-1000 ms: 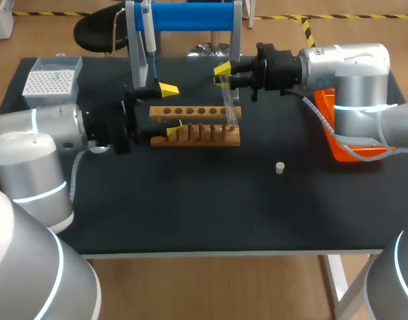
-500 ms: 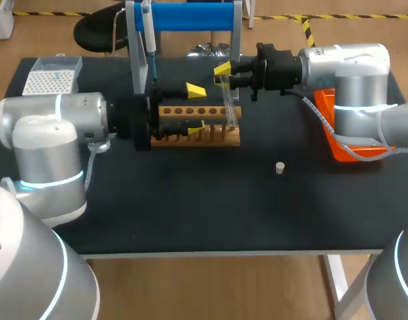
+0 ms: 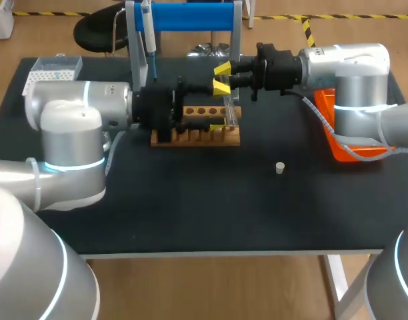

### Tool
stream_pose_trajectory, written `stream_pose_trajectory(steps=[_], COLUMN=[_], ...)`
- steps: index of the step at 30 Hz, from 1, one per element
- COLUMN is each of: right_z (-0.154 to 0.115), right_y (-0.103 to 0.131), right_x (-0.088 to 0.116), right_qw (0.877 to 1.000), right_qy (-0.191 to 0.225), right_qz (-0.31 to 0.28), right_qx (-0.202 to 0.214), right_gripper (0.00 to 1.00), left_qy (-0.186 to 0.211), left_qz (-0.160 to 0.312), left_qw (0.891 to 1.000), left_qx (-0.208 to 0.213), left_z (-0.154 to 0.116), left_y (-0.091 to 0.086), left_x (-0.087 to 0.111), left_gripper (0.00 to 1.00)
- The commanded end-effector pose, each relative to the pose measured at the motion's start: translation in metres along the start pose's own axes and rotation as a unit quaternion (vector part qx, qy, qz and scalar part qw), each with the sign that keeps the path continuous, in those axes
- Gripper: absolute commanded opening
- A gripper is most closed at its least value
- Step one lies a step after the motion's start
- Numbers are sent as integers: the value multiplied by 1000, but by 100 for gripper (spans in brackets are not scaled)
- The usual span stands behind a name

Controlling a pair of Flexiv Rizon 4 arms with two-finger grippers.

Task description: Invert the test tube, pick up the pipette, mount the tip to pipette, aspirate from beaker and dispense into the tube, eject the tip, return the pipette, and cap with the stopper.

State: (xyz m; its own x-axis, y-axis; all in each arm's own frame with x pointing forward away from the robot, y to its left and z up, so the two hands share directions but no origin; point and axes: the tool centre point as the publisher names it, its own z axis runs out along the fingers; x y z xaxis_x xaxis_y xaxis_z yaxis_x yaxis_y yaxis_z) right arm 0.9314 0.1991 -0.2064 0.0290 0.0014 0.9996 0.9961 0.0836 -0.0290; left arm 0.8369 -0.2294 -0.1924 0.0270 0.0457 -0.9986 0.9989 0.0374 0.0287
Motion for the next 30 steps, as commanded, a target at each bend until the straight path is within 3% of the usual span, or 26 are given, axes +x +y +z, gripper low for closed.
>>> stream_pose_trajectory(steps=[1,3,10,13,23,25,30], right_z=[0,0,0,0,0,0,0], right_y=[-1,-1,-1,-1,-1,-1,-1], right_x=[1,1,1,1,1,1,1], right_qw=[1000,1000,1000,1000,1000,1000,1000], right_qy=[-2,-2,-2,-2,-2,-2,-2], right_qz=[0,0,0,0,0,0,0], right_qx=[-1,-1,-1,-1,-1,-1,-1], right_gripper=[0,0,0,0,0,0,0], left_qy=[-5,-8,-14,-12,-11,-10,-10], left_qz=[2,2,5,8,7,7,6], left_qw=[1000,1000,1000,1000,1000,1000,1000], left_qx=[5,6,13,15,18,19,22], left_z=[7,8,12,15,21,22,24], left_y=[6,5,4,4,4,4,6], left_x=[2,1,1,1,3,3,3], left_gripper=[99,99,79,80,62,54,50])
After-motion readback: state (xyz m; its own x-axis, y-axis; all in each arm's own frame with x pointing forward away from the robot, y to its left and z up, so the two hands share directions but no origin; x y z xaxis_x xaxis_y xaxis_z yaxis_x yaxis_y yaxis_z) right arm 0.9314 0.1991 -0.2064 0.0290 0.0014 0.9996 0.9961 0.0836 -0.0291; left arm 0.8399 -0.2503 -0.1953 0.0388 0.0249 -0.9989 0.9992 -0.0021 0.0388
